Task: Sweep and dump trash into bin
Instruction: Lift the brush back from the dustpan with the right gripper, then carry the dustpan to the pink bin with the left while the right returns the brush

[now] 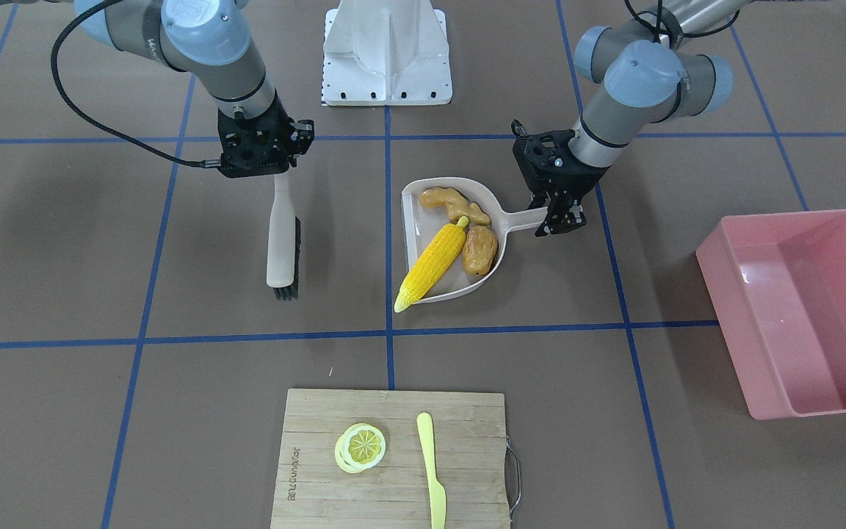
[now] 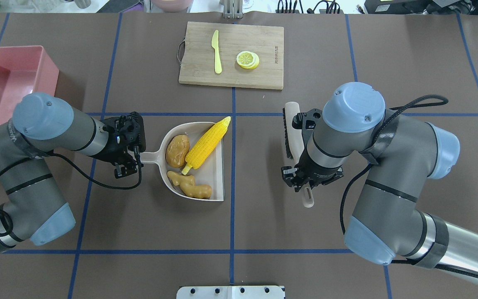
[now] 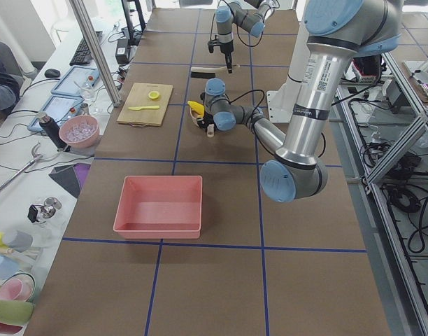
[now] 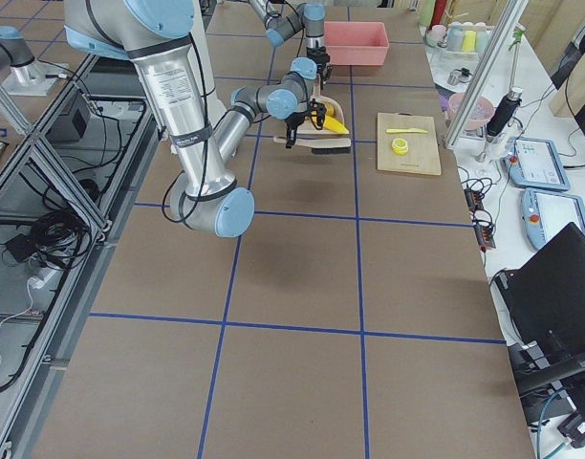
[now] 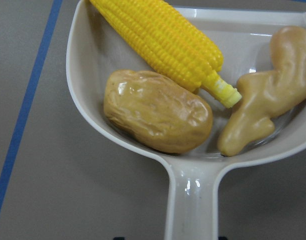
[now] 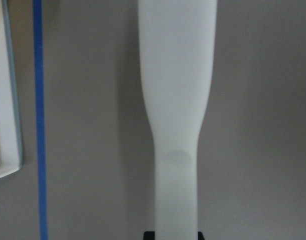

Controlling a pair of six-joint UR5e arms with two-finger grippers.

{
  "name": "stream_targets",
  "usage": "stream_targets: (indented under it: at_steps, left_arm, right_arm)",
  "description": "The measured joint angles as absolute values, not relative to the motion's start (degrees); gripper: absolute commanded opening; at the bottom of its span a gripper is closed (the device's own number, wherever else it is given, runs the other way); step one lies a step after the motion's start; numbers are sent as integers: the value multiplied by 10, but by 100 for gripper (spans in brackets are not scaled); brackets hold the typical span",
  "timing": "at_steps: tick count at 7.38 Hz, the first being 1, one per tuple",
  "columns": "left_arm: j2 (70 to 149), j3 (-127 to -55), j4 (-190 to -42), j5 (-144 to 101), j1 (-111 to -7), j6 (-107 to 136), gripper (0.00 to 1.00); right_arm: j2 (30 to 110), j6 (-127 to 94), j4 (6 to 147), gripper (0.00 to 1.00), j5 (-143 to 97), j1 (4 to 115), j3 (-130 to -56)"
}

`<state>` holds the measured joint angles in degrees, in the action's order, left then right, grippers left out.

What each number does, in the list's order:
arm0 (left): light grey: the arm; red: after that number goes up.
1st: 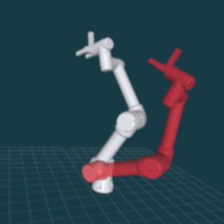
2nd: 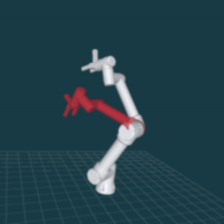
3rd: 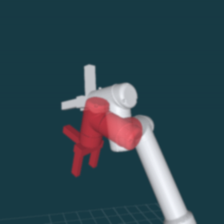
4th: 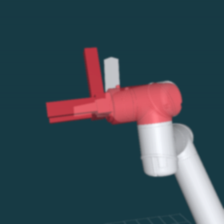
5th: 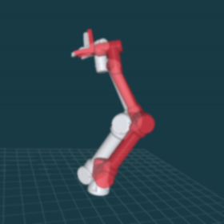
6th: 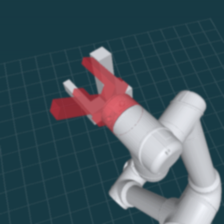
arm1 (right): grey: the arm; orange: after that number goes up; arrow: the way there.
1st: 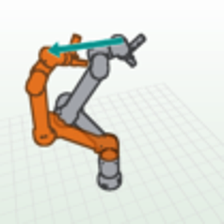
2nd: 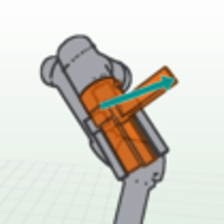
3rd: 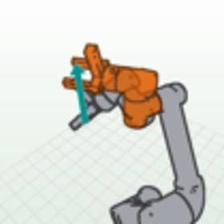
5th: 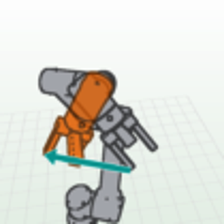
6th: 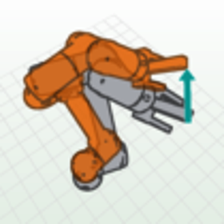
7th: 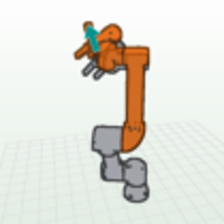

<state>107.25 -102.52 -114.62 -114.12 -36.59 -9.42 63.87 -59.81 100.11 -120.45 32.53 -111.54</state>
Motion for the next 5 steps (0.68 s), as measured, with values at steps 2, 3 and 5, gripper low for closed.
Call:
stream_targets:
  at_steps: [2, 3, 5]
  left_arm:
    - [1072, -1026, -1145, -1147, -367, -85, 34]
    - [1072, -1027, -1145, -1151, -369, -84, 34]
    - [1072, -1030, -1145, -1165, -381, -84, 34]
  right_arm:
    - [658, -519, 1017, 0, -1198, 349, -1106]
    - [673, -486, 1019, 0, -1200, 367, -1104]
    - [711, -448, 1028, 0, -1215, 400, -1116]
